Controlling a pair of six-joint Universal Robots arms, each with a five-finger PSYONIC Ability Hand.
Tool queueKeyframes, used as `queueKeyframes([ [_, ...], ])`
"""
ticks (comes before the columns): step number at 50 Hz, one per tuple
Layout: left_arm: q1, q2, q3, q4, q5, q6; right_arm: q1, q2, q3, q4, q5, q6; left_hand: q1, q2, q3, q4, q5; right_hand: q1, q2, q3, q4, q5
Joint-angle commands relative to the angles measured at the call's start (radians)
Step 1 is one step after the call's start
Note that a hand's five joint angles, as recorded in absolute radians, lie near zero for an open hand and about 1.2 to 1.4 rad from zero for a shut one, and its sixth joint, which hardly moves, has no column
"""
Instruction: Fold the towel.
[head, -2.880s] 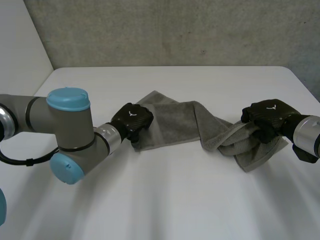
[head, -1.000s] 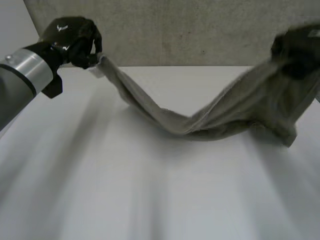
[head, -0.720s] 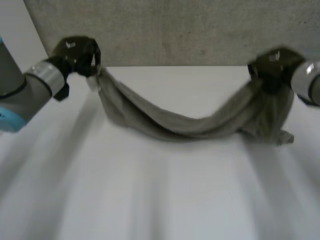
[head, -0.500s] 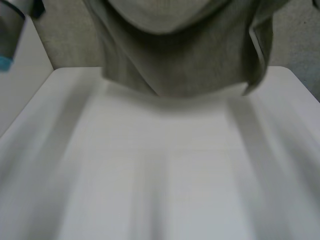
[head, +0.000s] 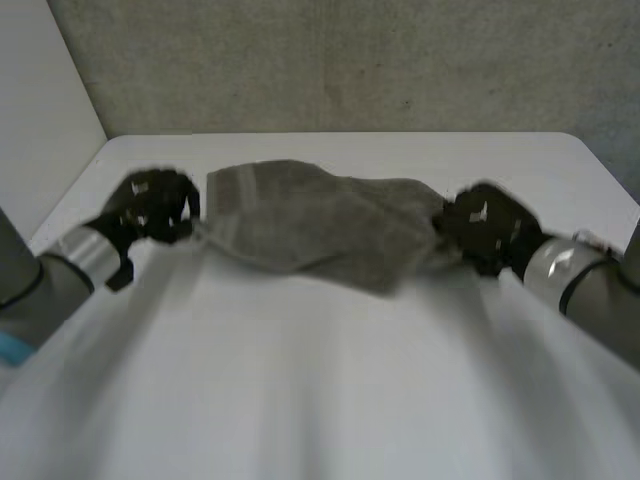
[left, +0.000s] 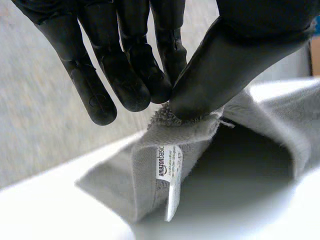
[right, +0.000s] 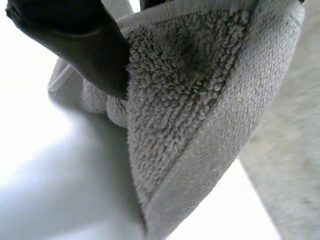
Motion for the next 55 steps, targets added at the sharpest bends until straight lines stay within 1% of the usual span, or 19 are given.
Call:
queueKeyframes([
  [1,0.046,0.008,-0.094,-0.023,0.031,0.149,-0.012,0.000,0.114,-0.003,0.009,-0.034,0.149,0.047,0.055,0.036,0.088,0.066,0.098,0.068,0.054,0.061],
  [6,0.085,0.017,-0.088,-0.047,0.031,0.168,-0.024,-0.012,0.126,-0.006,0.011,-0.022,0.149,0.047,0.055,0.036,0.088,0.066,0.098,0.068,0.054,0.061],
  [8,0.123,0.027,-0.092,-0.051,0.034,0.171,-0.044,-0.016,0.120,-0.006,0.011,0.021,0.149,0.047,0.055,0.036,0.088,0.066,0.098,0.068,0.054,0.061],
  [14,0.126,0.022,-0.111,-0.054,0.034,0.202,-0.072,-0.017,0.109,0.000,0.014,0.104,0.149,0.047,0.055,0.036,0.088,0.066,0.098,0.068,0.054,0.061],
  [15,0.122,0.014,-0.118,-0.055,0.034,0.221,-0.072,-0.017,0.108,0.002,0.016,0.117,0.004,-0.098,-0.090,-0.108,-0.057,0.066,0.098,0.068,0.054,0.061],
  [16,0.117,0.010,-0.132,-0.060,0.034,0.244,-0.070,-0.017,0.108,0.002,0.016,0.127,-0.212,-0.315,-0.306,-0.325,-0.274,0.066,0.098,0.068,0.054,0.061],
  [17,0.117,0.010,-0.132,-0.060,0.034,0.244,-0.070,-0.017,0.108,0.002,0.016,0.127,-0.214,-0.317,-0.309,-0.327,-0.276,0.066,0.098,0.068,0.054,0.061],
  [19,0.108,-0.004,-0.156,-0.076,0.034,0.301,-0.068,-0.017,0.109,0.003,0.016,0.133,-0.437,-0.539,-0.531,-0.550,-0.498,0.066,0.098,0.068,0.054,0.061],
  [22,0.106,-0.013,-0.160,-0.089,0.034,0.332,-0.067,-0.017,0.111,0.002,0.014,0.134,-0.461,-0.563,-0.555,-0.574,-0.523,0.066,0.098,0.068,0.054,0.061],
  [24,0.091,-0.023,-0.164,-0.135,0.034,0.382,-0.064,-0.017,0.115,0.002,0.014,0.134,-0.514,-0.616,-0.608,-0.626,-0.575,0.066,0.098,0.068,0.054,0.061],
  [29,0.085,-0.006,-0.170,-0.201,0.031,0.430,-0.064,-0.017,0.121,0.003,0.014,0.134,-0.590,-0.692,-0.684,-0.703,-0.651,0.066,0.098,0.068,0.054,0.061],
  [34,0.083,0.019,-0.187,-0.224,0.033,0.438,-0.062,-0.017,0.123,0.003,0.014,0.134,-0.701,-0.804,-0.796,-0.814,-0.763,0.066,0.098,0.068,0.054,0.061],
  [39,0.074,0.076,-0.215,-0.221,0.034,0.438,-0.064,-0.017,0.123,0.003,0.014,0.134,-0.713,-0.816,-0.808,-0.826,-0.775,0.066,0.098,0.068,0.054,0.061],
  [44,0.065,0.076,-0.219,-0.193,0.033,0.435,-0.065,-0.017,0.126,0.003,0.014,0.134,-0.746,-0.848,-0.840,-0.859,-0.807,0.066,0.098,0.068,0.054,0.061],
  [49,-0.013,0.028,-0.195,-0.159,0.022,0.418,-0.064,-0.017,0.132,0.003,0.013,0.133,-0.749,-0.851,-0.843,-0.861,-0.810,0.066,0.098,0.068,0.054,0.061],
  [50,-0.013,0.028,-0.195,-0.159,0.022,0.418,-0.064,-0.017,0.132,0.003,0.013,0.133,-0.749,-0.851,-0.843,-0.861,-0.810,0.066,0.098,0.068,0.054,0.061],
  [52,-0.067,0.010,-0.167,-0.147,0.011,0.383,-0.064,-0.017,0.132,0.003,0.013,0.133,-0.749,-0.851,-0.843,-0.861,-0.810,0.066,0.098,0.068,0.054,0.061],
  [53,-0.067,0.010,-0.167,-0.147,0.011,0.383,-0.064,-0.017,0.132,0.003,0.013,0.133,-0.749,-0.851,-0.843,-0.861,-0.810,0.066,0.098,0.068,0.054,0.061],
  [55,-0.107,-0.012,-0.146,-0.120,-0.022,0.324,-0.065,-0.017,0.132,0.003,0.013,0.133,-0.749,-0.851,-0.843,-0.861,-0.810,0.066,0.098,0.068,0.054,0.061],
])
